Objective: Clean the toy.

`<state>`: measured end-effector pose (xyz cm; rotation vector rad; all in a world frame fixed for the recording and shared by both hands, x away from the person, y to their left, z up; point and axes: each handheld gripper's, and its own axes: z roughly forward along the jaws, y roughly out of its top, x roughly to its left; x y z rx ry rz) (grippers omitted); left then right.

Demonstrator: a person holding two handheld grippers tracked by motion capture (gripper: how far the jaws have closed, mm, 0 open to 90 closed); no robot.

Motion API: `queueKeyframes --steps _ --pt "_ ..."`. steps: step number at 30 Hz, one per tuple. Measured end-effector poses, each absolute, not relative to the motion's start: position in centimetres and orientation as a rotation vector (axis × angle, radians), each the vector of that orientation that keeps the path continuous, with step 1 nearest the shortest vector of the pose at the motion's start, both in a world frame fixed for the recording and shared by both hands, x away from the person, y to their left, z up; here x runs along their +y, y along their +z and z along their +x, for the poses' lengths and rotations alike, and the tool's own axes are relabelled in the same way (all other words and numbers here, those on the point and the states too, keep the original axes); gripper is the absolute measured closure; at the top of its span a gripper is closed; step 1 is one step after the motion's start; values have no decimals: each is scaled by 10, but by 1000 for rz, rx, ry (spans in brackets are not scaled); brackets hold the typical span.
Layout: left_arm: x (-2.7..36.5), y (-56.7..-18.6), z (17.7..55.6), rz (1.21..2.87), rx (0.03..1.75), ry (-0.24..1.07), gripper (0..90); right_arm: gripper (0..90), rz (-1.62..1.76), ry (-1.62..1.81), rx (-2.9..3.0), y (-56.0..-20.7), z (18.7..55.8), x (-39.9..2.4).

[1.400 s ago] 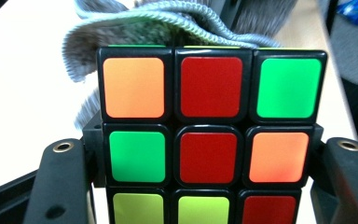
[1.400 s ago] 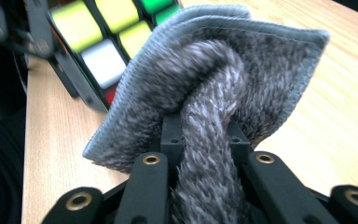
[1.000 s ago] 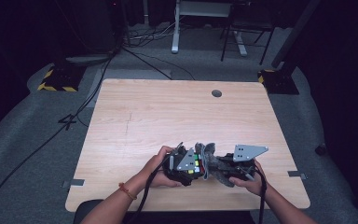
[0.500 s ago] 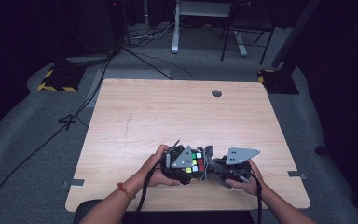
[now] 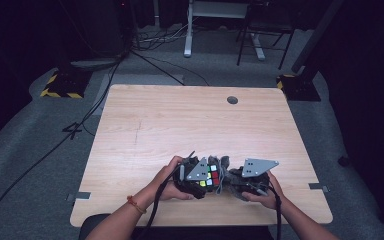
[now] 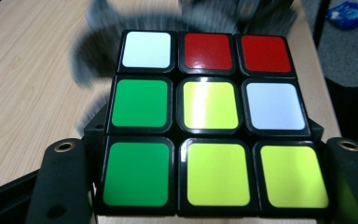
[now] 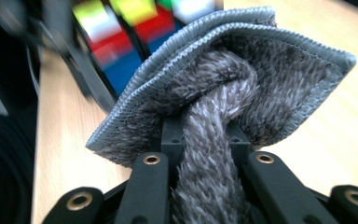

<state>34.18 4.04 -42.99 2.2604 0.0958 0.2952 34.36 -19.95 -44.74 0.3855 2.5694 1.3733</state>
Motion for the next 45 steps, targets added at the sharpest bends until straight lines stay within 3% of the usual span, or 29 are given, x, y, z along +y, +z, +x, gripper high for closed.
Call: queueKeyframes --steps 13,22,30,40,45 --pt "38 -432 344 2274 93 272 332 769 296 1471 2493 -427 333 -203" --pt "38 -430 341 2274 82 290 332 770 353 1283 2595 -449 345 -200" --pt "34 -434 338 2296 58 292 332 771 315 1410 2495 -425 334 -203" --pt "37 -431 339 2264 70 283 332 772 366 1294 2570 -446 347 -200" --pt "34 -435 338 2292 70 299 330 773 344 1389 2521 -433 341 -202"
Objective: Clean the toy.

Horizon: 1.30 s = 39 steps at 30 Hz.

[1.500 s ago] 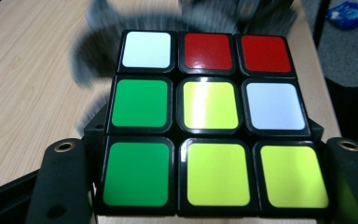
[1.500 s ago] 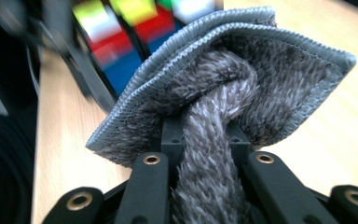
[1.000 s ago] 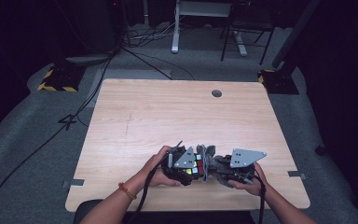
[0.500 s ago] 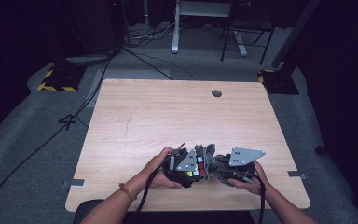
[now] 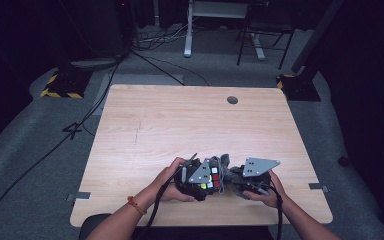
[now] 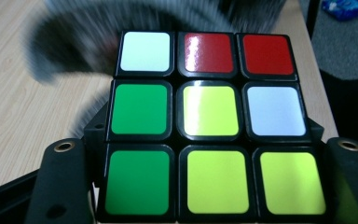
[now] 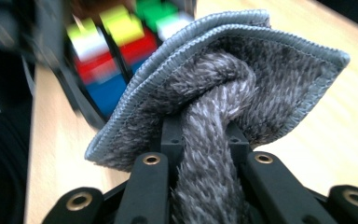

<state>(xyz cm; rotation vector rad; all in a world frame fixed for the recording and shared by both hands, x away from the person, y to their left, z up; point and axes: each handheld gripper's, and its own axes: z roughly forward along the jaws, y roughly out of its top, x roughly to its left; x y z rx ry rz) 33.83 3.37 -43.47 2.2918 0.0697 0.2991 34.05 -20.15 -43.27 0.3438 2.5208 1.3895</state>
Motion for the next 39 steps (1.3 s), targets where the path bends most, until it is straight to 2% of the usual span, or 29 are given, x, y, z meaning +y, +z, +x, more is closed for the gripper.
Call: queueKeyframes --steps 17,26,34,39 --pt "32 -437 339 2326 86 328 331 775 324 1448 2463 -422 334 -195" --pt "38 -430 338 2272 72 306 332 776 375 1319 2554 -440 342 -200" --pt "33 -432 336 2283 68 307 331 776 315 1399 2430 -419 332 -195" --pt "35 -431 337 2278 78 307 331 775 337 1398 2442 -421 336 -194"
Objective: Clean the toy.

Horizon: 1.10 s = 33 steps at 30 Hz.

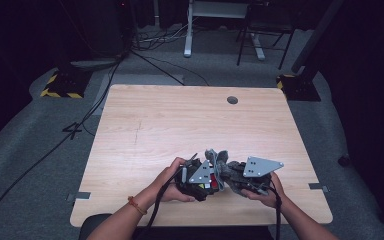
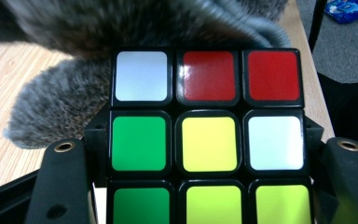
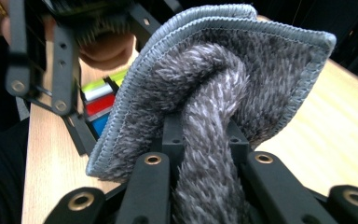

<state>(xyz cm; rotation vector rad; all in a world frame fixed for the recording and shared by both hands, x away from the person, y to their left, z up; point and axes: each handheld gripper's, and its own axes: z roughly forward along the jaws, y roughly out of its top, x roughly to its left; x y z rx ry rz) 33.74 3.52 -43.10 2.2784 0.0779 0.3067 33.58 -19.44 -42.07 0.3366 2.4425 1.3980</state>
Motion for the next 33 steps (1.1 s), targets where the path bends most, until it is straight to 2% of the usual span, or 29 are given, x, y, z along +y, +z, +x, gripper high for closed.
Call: queueKeyframes --steps 6,13,24,29,33 --pt "38 -427 338 2255 88 327 332 776 420 1325 2519 -443 346 -201" --pt "33 -432 339 2302 92 327 328 778 338 1369 2455 -425 331 -193" --pt "24 -440 339 2355 95 358 327 776 342 1410 2459 -422 331 -187" --pt "33 -434 340 2293 104 329 330 775 329 1362 2449 -422 334 -194" --pt "42 -426 341 2211 106 291 330 774 421 1323 2494 -438 347 -208"
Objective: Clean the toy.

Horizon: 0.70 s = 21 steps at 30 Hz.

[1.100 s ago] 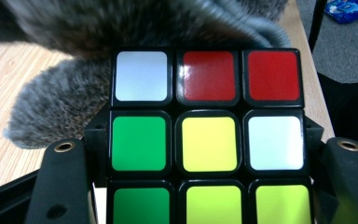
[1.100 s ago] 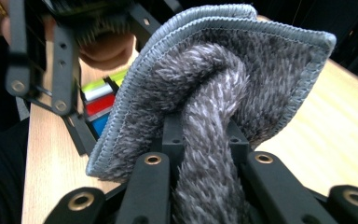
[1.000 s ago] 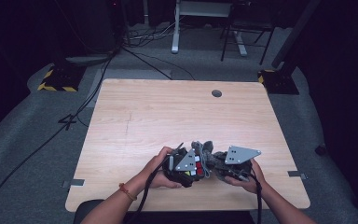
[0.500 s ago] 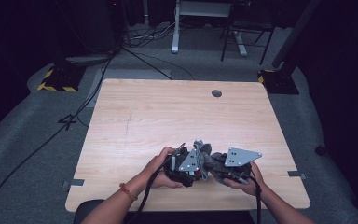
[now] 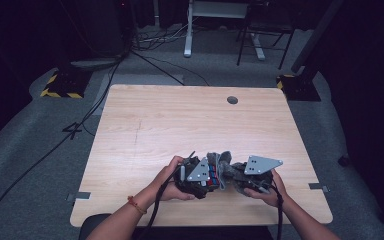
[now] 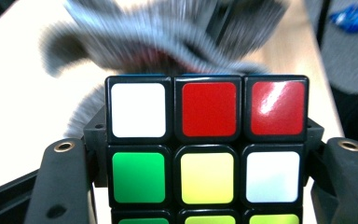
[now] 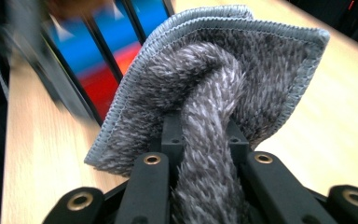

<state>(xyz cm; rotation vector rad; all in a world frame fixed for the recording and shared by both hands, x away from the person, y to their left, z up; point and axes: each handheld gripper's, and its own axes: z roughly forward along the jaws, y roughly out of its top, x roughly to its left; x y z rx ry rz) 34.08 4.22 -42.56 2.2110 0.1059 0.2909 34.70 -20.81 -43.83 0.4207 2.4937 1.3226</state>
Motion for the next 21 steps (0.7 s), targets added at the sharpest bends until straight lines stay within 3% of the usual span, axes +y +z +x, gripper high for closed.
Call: queueKeyframes --steps 12,21 --pt "41 -430 340 2199 93 245 326 776 435 1529 2522 -443 348 -211" --pt "33 -435 337 2270 80 304 330 774 356 1523 2484 -427 338 -205"
